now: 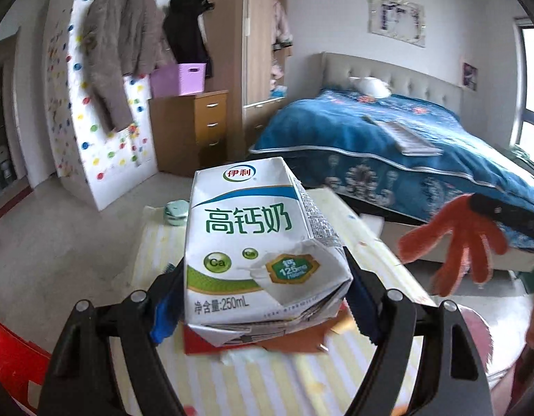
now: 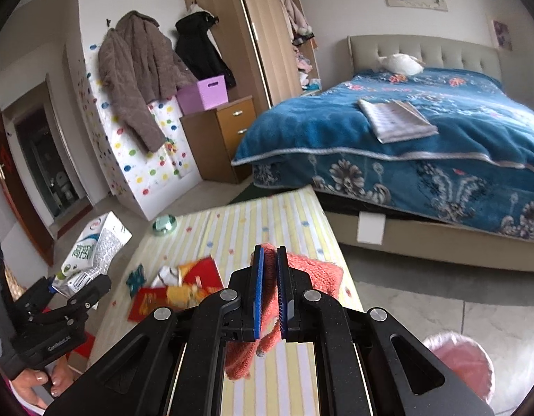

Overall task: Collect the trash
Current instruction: 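Grasp the white milk carton with the left tool and lift it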

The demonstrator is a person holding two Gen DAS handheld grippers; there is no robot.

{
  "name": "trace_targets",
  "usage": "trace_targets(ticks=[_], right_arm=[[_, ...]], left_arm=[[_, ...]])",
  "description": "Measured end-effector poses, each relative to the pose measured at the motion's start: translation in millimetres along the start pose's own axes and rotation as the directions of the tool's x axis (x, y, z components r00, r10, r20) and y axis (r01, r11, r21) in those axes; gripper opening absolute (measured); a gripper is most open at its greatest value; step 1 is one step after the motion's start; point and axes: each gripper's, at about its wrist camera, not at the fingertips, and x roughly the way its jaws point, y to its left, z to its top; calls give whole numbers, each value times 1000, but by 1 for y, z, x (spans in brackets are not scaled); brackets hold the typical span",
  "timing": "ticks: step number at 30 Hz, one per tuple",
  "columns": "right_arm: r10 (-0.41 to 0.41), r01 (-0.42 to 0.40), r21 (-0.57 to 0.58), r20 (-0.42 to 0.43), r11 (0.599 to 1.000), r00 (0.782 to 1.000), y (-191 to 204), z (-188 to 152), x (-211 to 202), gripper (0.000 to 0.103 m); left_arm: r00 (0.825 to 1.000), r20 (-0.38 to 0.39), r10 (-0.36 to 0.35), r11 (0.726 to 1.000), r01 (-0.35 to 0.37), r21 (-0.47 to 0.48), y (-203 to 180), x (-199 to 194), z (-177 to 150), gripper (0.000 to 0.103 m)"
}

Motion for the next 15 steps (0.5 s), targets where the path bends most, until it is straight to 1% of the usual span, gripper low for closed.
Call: trace_targets(ticks=[3,8,11,15], right_arm=[[-23,23,-2,-27,1000,999,-5,-20,-17,7],[-53,54,11,-60,998,997,-16,-49,-42,7],[-83,86,39,-65,996,994,-32,-68,-62,7],[-127,131,69,-60,989,990,-51,-85,-83,7]], left_arm=[[999,-1,-34,999,34,30,-21,-14,-16,78],[994,-41,-96,993,99,60,-51,-26,-44,78],[988,-68,-142,985,148,87,-72,-30,-58,78],[975,-94,-201,968,212,134,-100,-36,-72,78]])
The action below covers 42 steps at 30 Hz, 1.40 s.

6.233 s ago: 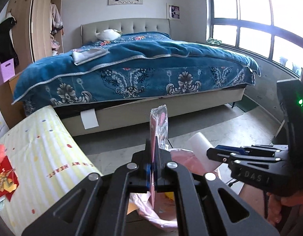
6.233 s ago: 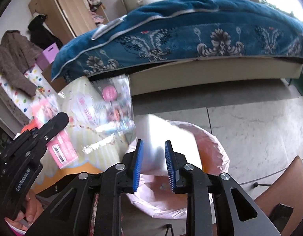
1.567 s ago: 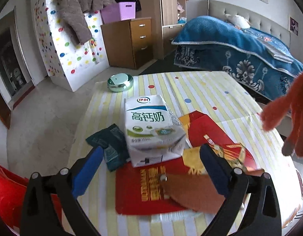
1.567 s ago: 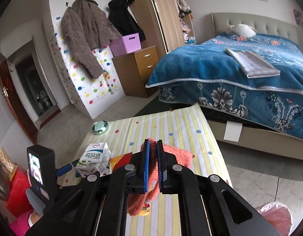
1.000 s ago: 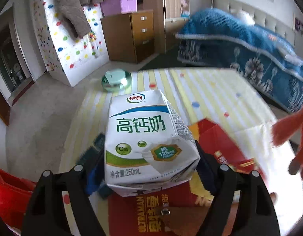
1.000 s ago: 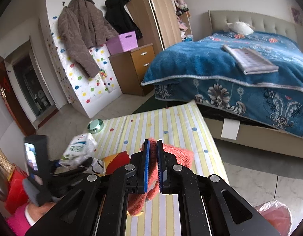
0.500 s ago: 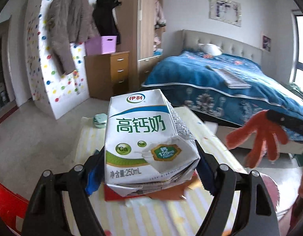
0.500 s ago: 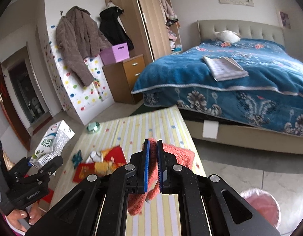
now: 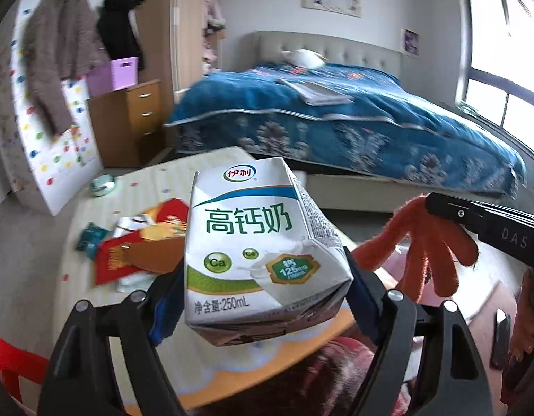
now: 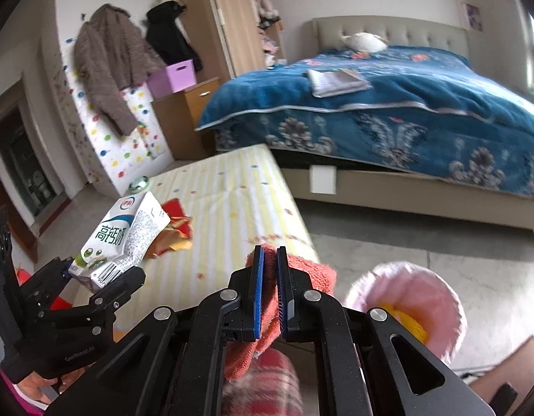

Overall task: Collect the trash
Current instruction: 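Grasp the white milk carton with the left tool and lift it, then carry cloth and carton over the bin and open both tools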

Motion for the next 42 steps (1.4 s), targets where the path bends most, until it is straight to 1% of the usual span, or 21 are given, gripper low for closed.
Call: trace_targets(ticks=[5,8,11,15,17,23,24,25,26,27,29,32,35,39,42], right_arm=[[-72,71,60,19,996,997,-39,-13,-20,7],[-134,130,112,32,985,990,-72,-20,-32,7],[-172,165,147,37,975,984,-98,-23,-35,7],[-206,197,188,28,962,978,-134,-22,-33,7],[-213,205,196,21,959,977,-143,-21,-32,7],[-228,226,227,-17,947,973,-181,-17,-13,7],[-224,224,234,-26,946,974,-185,-16,-9,12],[-223,225,238,-34,945,974,-187,-16,-7,12],[-222,226,247,-44,942,974,-192,-16,-3,15],[-228,231,253,-43,940,973,-195,-16,-4,25],[-235,237,256,-38,937,971,-193,-17,-5,30],[-235,237,271,-41,933,971,-196,-20,-5,31],[-228,235,274,-56,933,972,-195,-23,-2,31],[-197,210,262,-76,942,978,-183,-27,2,31],[-179,194,249,-79,949,981,-173,-28,3,31]], left_arm=[[997,-5,-73,995,73,63,-43,8,-1,78],[993,-6,-114,987,114,110,-75,16,5,78],[989,-16,-150,975,151,162,-106,28,10,78],[979,-29,-203,952,204,228,-147,47,15,78],[972,-43,-230,939,233,254,-167,58,17,78],[956,-98,-278,917,294,271,-204,89,18,79],[952,-111,-284,914,304,270,-209,96,19,79],[950,-119,-288,912,310,269,-211,99,19,79],[948,-126,-290,911,315,268,-213,103,20,80],[946,-138,-294,910,321,264,-215,109,20,82],[950,-137,-280,915,307,262,-214,113,21,94],[957,-133,-259,919,286,270,-210,115,21,94],[964,-131,-230,933,257,253,-196,114,21,94],[972,-125,-197,953,220,210,-173,107,21,94],[981,-102,-163,962,181,205,-160,98,20,94]])
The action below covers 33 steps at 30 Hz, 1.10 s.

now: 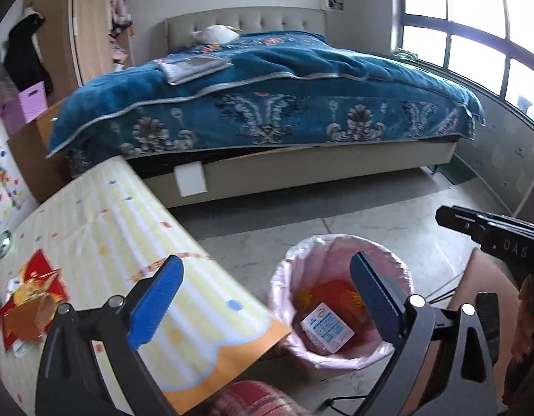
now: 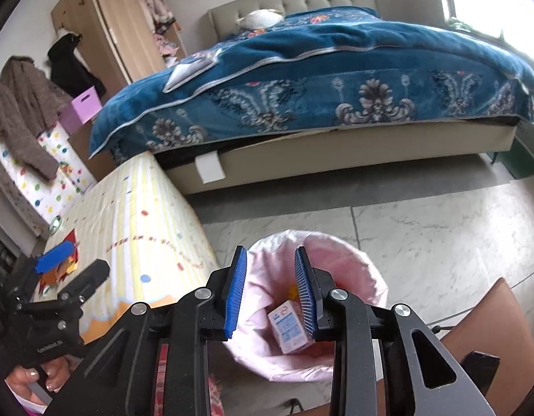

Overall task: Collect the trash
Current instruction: 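Carry cloth and carton over the bin and open both tools, then return the right tool to the table and grasp the brown leather sheath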

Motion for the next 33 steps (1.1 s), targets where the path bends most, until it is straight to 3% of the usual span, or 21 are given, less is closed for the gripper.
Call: trace_targets(ticks=[11,20,26,33], right_arm=[[118,-120,-172,-26,978,993,102,-15,-3,31],[216,-234,-327,-92,915,972,199,-29,1,32],[254,-291,-406,-143,866,957,256,-37,14,32],[299,-360,-478,-201,801,933,318,-41,40,37]], left_arm=[[986,60,155,984,-149,-94,64,-69,-28,94],[951,53,306,936,-290,-202,135,-123,-69,94],[909,3,417,867,-397,-301,191,-146,-103,94],[843,-74,532,756,-513,-407,257,-169,-141,94]])
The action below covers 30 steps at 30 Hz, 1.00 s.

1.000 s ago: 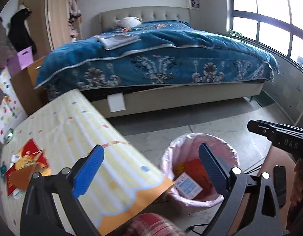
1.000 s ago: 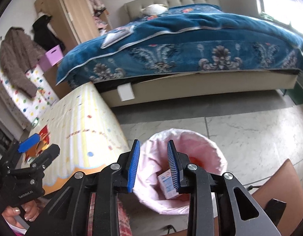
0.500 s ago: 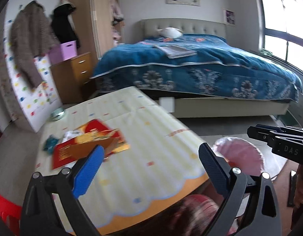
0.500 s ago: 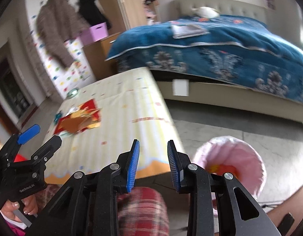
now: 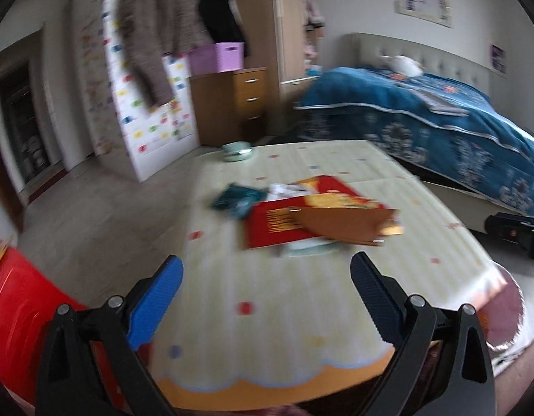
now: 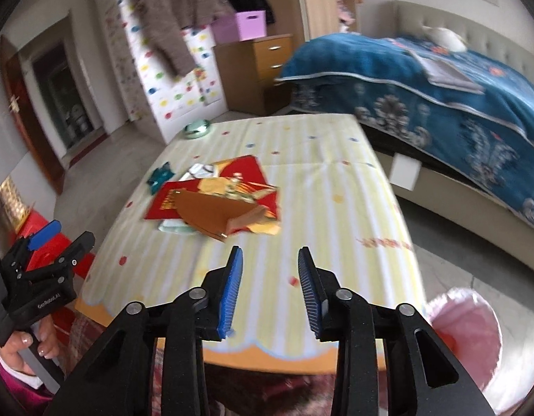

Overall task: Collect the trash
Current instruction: 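Return the right tool to the table and grasp the brown leather sheath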

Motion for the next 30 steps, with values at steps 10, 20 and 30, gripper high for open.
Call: trace_targets(ticks=[10,20,30], right_arm=[[87,-91,-65,-71,994,994,30,40,78,41],[115,-132,-95,-163,987,980,36,51,127,46],[132,-164,-144,-211,976,969,48,12,109,60]], left_arm=[[997,-40,69,996,-71,-48,42,30,5,95],[996,-71,54,998,-57,-34,35,55,9,95],[997,-72,33,999,-36,-39,31,48,3,94]])
